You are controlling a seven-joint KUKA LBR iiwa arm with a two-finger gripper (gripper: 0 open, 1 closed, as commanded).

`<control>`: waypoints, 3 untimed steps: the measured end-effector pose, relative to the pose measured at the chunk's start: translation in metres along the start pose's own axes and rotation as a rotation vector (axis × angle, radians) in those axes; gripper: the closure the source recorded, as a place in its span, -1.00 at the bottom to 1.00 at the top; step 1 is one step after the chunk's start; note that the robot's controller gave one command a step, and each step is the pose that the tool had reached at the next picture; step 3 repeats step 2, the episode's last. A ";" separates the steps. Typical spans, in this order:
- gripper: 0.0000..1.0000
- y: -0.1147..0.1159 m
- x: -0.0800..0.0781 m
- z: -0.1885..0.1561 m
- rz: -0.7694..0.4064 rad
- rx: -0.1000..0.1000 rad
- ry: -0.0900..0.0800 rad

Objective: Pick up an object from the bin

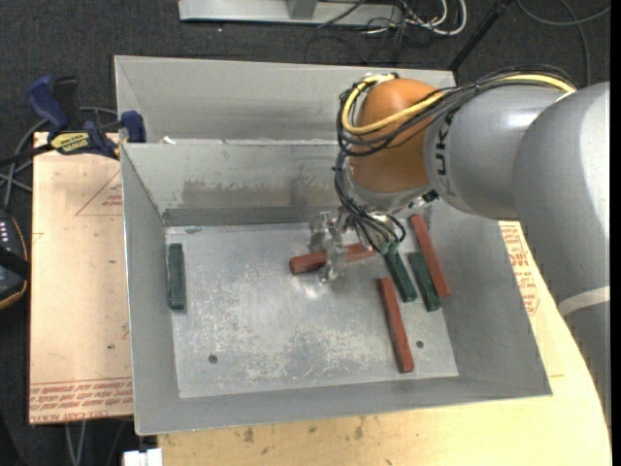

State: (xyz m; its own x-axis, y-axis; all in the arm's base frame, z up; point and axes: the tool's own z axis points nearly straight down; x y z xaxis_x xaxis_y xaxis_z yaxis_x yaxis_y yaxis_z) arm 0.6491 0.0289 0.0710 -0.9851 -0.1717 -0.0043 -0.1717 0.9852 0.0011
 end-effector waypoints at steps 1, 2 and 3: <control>1.00 0.037 0.011 0.000 -0.098 0.000 0.000; 1.00 0.065 0.025 -0.143 -0.268 0.001 -0.007; 1.00 0.065 0.025 -0.143 -0.268 0.001 -0.007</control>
Offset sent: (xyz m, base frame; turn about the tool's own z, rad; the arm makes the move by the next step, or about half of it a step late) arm -0.0182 0.0324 -0.0010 -0.0981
